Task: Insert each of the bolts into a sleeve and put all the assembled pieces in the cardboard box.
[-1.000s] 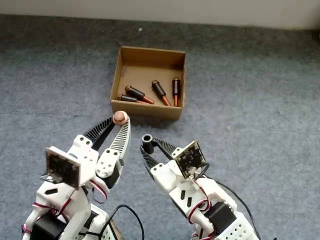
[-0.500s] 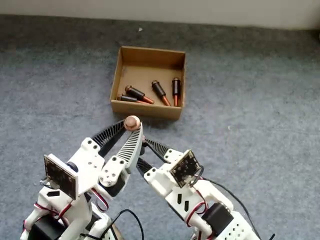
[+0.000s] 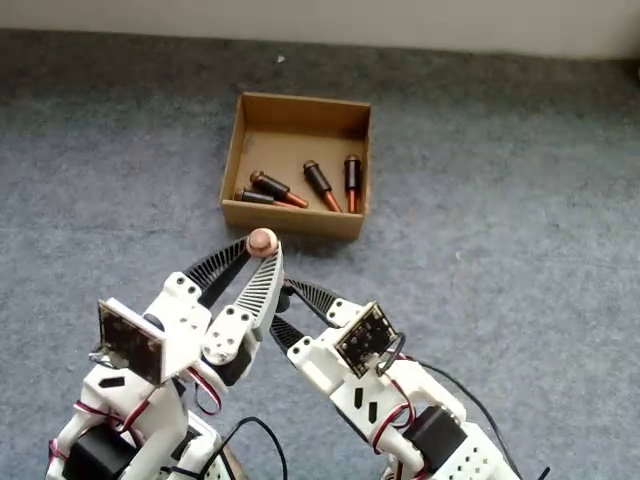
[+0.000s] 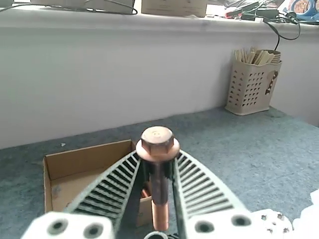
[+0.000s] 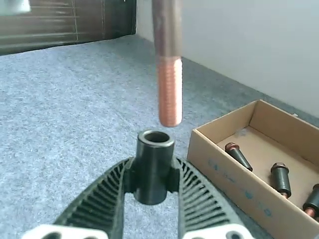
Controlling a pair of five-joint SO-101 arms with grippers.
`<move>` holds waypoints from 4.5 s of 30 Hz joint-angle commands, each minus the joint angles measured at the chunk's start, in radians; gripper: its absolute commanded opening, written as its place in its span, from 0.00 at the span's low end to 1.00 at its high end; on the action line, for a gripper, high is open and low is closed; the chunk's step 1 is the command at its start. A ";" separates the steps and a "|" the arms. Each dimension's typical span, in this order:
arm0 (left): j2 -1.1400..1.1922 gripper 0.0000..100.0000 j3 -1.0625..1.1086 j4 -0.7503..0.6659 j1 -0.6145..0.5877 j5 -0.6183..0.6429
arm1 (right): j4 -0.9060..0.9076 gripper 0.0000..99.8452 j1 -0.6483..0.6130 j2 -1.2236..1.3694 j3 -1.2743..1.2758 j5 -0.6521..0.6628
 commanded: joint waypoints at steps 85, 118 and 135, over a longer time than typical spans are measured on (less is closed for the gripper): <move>-0.010 0.02 0.559 0.051 -0.650 -0.302 | -0.035 0.01 0.309 -0.018 0.151 0.012; -0.005 0.01 0.567 0.135 -0.570 -0.434 | -0.444 0.01 0.397 1.190 -0.717 0.055; -0.005 0.02 0.567 0.137 -0.570 -0.434 | -0.673 0.01 0.512 1.962 -1.021 0.054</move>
